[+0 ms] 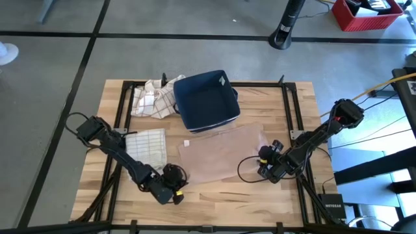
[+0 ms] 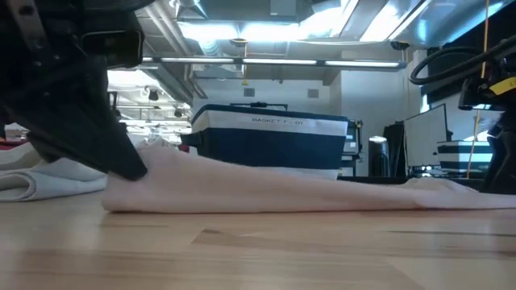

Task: Fold towel
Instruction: Fold the pink towel on the table

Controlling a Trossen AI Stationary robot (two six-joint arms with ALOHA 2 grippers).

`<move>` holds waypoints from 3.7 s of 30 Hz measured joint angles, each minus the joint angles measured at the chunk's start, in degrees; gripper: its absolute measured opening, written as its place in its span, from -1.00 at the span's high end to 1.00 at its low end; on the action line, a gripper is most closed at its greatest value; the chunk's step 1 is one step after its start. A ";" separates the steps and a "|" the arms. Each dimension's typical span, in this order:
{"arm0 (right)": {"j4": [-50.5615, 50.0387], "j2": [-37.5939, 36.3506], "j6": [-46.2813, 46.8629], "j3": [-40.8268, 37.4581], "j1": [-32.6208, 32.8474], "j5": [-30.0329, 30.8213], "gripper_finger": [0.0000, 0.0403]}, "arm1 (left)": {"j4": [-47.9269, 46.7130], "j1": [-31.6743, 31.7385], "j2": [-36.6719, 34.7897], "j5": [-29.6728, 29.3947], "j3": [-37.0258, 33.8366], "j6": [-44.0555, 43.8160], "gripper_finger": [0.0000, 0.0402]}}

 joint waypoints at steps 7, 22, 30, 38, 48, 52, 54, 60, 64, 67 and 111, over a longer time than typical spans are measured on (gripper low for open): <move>0.57 0.09 -0.12 -0.14 0.01 0.83 -0.06 | 0.05 0.25 0.00 0.09 0.00 0.04 0.91; -9.28 -3.01 -4.64 8.01 0.04 1.07 -0.06 | -8.61 5.94 -9.49 21.32 0.50 6.58 0.32; 3.13 0.16 -1.23 4.23 -0.09 7.01 -0.06 | -6.43 8.70 -7.20 0.62 -0.04 10.66 0.32; 16.38 6.35 -0.25 3.81 0.43 -2.83 -0.06 | -8.59 9.78 -1.76 15.72 0.11 9.04 0.32; 15.24 7.15 0.09 10.08 6.86 -11.14 -0.06 | -16.57 7.09 -8.90 25.73 1.07 8.06 0.32; 11.14 7.15 -0.30 12.86 7.14 -10.83 -0.06 | -21.57 8.25 -13.79 24.46 1.25 9.84 0.32; 9.91 7.13 -1.48 13.44 7.13 -8.35 -0.06 | -22.63 9.41 -16.15 19.69 1.27 11.26 0.32; 10.02 7.47 -1.31 13.66 7.13 9.23 -0.06 | -22.91 15.11 -17.65 9.15 0.91 15.57 0.32; 10.95 9.26 0.42 13.66 7.13 18.43 -0.06 | -22.09 19.70 -16.09 16.40 -1.88 17.85 0.32; 13.95 11.62 0.27 13.66 7.10 22.39 -0.06 | -20.28 21.40 -15.01 20.12 -4.14 20.08 0.32; 18.76 20.87 -1.79 13.68 7.02 21.80 -0.06 | -12.77 21.92 -10.34 24.68 -5.64 27.62 0.32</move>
